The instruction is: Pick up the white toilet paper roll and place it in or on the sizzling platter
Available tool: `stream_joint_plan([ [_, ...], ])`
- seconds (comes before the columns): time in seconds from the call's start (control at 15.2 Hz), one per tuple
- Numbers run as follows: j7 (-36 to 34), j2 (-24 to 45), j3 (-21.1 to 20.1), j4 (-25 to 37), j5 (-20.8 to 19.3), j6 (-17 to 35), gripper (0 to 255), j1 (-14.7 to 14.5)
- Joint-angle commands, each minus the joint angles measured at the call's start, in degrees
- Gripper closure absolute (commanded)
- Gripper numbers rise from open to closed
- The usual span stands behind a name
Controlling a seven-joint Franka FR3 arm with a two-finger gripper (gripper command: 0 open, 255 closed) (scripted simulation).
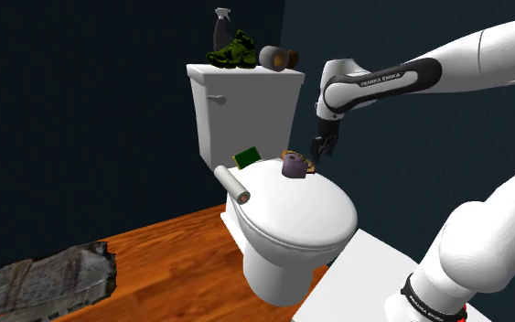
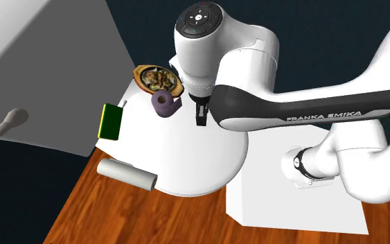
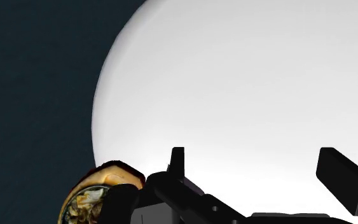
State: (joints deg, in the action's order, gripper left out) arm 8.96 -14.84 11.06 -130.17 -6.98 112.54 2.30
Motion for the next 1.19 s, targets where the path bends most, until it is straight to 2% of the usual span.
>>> stream_joint_plan([
  [0.0,2.3,4.8,1.2,2.6,1.1,2.6,0,0.1],
  [0.33,8.1,15.9,3.1,10.1,5.1,6.7,0,0.7],
  [0.66,13.6,26.7,3.5,19.2,9.8,8.7,0,2.4],
  [1.12,14.2,29.2,3.2,16.8,10.6,13.5,0,2.6],
])
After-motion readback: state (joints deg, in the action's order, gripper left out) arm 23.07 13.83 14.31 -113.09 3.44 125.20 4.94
